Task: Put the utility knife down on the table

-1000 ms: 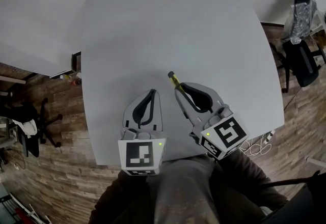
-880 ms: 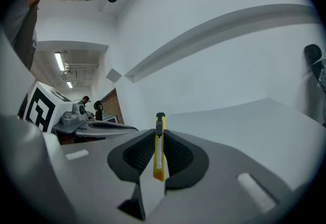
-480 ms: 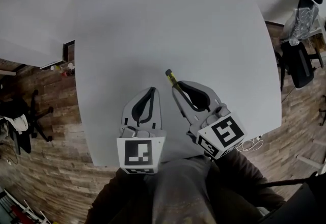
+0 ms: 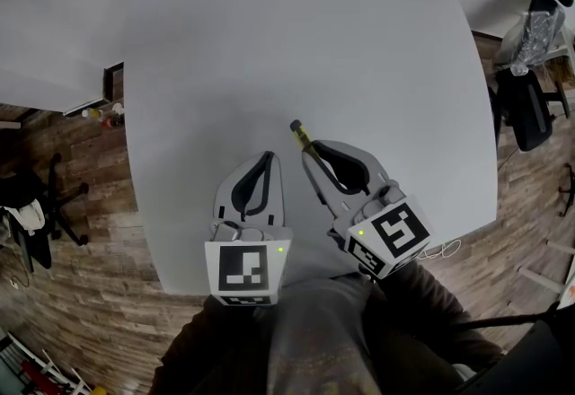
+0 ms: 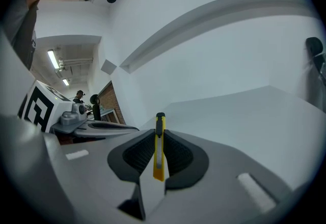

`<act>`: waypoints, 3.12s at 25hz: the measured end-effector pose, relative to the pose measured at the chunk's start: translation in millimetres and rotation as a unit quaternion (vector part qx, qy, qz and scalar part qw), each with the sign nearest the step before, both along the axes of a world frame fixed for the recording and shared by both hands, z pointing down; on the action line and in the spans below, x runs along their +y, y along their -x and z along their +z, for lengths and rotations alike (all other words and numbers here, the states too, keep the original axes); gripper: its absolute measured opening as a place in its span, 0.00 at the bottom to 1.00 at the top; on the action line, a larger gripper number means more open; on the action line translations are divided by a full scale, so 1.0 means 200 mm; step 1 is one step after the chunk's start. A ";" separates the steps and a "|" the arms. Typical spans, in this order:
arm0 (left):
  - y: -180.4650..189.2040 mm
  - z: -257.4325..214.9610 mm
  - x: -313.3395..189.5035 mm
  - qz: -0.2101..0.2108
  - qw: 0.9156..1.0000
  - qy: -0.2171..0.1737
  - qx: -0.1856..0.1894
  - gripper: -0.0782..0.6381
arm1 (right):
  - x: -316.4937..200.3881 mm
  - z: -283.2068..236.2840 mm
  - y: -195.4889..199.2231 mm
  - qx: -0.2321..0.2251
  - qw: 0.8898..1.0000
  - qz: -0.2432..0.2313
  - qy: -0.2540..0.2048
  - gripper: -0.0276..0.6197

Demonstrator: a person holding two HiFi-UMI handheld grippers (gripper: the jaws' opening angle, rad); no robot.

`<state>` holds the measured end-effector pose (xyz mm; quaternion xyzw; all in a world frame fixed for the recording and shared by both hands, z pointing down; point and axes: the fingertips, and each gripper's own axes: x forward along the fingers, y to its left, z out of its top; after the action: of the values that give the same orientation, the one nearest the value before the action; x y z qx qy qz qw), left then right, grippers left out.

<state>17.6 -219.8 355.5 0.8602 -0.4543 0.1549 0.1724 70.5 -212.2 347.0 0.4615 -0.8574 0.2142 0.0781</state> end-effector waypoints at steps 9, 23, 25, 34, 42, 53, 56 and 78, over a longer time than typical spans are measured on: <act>-0.05 0.05 0.01 0.013 1.000 0.015 -0.006 0.11 | 0.01 0.06 -0.04 -0.002 1.000 0.004 0.012 0.12; -0.07 0.16 -0.02 0.009 0.999 0.038 -0.012 0.11 | -0.04 0.17 -0.07 -0.001 0.999 0.006 0.034 0.12; -0.07 0.18 -0.03 0.002 0.999 0.038 -0.008 0.11 | -0.04 0.19 -0.08 -0.001 0.999 0.006 0.037 0.12; -0.04 0.25 -0.06 0.009 0.998 0.057 -0.014 0.11 | -0.07 0.27 -0.04 -0.001 0.999 0.006 0.053 0.12; -0.01 0.29 -0.09 0.001 0.998 0.065 -0.009 0.11 | -0.09 0.31 -0.02 0.002 0.998 0.006 0.064 0.12; -0.03 0.31 -0.07 0.010 0.997 0.074 -0.010 0.11 | -0.07 0.35 -0.04 0.003 0.997 0.007 0.073 0.12; -0.02 0.33 -0.07 0.000 0.997 0.079 -0.003 0.11 | -0.07 0.36 -0.03 0.004 0.997 0.008 0.077 0.12; -0.02 0.43 -0.09 0.006 0.995 0.097 -0.009 0.11 | -0.08 0.47 -0.03 0.003 0.995 0.011 0.100 0.12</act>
<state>21.1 -237.5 440.7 0.8406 -0.4337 0.2067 0.2503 77.0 -228.8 440.2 0.4611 -0.8266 0.2981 0.1238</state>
